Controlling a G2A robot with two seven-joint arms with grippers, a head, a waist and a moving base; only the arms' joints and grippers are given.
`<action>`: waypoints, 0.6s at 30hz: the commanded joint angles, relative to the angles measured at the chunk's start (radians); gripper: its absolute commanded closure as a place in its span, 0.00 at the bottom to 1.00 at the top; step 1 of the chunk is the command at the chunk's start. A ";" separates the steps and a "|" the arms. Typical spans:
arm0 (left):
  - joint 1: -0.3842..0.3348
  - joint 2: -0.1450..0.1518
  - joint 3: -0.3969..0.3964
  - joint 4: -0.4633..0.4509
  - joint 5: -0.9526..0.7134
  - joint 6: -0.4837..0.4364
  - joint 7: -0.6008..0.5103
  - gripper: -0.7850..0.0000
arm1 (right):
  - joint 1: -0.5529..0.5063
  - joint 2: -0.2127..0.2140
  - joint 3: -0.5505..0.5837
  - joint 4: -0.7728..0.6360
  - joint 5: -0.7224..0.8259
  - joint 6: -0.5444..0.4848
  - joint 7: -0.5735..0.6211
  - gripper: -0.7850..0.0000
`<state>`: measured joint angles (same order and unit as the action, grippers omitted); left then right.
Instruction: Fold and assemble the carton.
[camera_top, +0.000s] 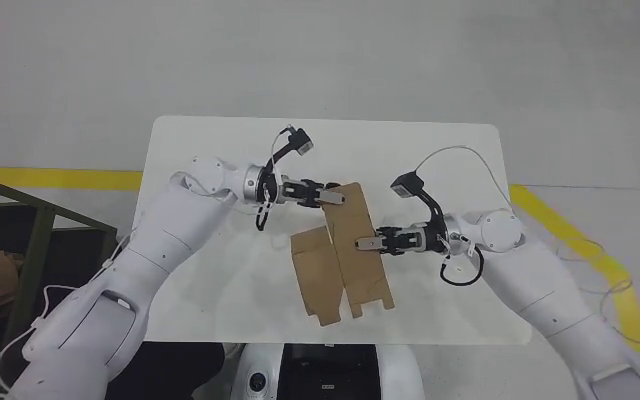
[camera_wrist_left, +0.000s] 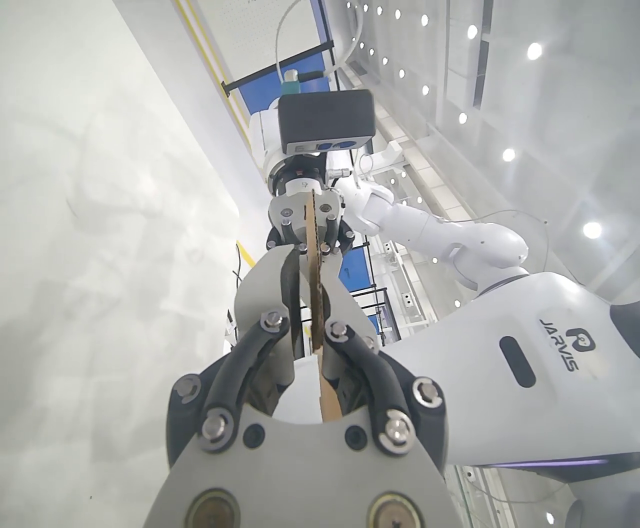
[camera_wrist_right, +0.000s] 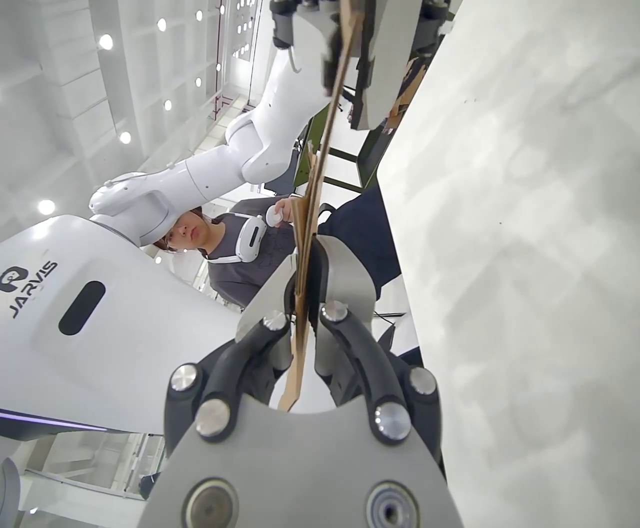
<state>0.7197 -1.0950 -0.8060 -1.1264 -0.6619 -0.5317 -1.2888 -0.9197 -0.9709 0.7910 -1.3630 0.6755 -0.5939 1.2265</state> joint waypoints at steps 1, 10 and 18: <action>0.000 0.003 -0.010 0.005 -0.008 -0.012 0.012 0.00 | -0.001 0.002 0.001 0.003 0.015 0.000 0.000 1.00; 0.040 0.029 -0.090 0.029 -0.043 -0.086 0.087 0.00 | 0.000 0.008 0.027 0.061 0.047 -0.012 -0.012 1.00; 0.106 0.051 -0.174 0.079 -0.024 -0.145 0.169 0.00 | 0.009 0.000 0.060 0.136 0.029 -0.025 -0.085 1.00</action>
<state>0.8167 -1.0452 -0.9727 -1.0476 -0.6835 -0.6768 -1.1317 -0.9099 -0.9695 0.8490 -1.2305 0.7042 -0.6247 1.1597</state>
